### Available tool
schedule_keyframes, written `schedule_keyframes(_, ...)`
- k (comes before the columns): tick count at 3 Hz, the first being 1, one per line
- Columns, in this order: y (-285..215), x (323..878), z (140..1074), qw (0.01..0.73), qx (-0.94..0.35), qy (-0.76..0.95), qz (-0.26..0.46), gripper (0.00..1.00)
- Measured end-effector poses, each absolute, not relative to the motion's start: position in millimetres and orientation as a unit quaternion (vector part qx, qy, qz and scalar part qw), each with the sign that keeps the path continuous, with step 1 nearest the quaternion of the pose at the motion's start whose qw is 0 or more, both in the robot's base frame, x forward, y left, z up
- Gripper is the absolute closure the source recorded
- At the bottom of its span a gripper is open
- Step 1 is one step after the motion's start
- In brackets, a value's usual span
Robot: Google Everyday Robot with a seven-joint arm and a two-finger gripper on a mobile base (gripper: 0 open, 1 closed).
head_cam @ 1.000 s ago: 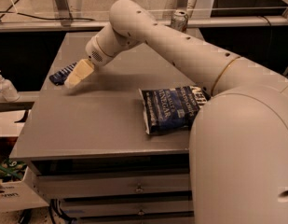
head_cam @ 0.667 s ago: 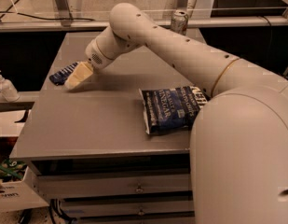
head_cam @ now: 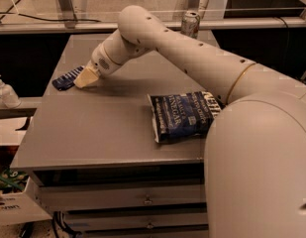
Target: Pick rxbar blueberry
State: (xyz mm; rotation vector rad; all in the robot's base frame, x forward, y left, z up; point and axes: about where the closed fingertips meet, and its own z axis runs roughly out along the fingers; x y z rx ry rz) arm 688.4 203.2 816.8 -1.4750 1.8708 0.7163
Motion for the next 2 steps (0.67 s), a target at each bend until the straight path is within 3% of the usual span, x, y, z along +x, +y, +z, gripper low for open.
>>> schedule_keyframes(1,199,689,822,0.323,-0.560,0.714,0.270,0.86)
schedule_keyframes(2,194,686,839,0.339,-0.559,0.708,0.267,1.00)
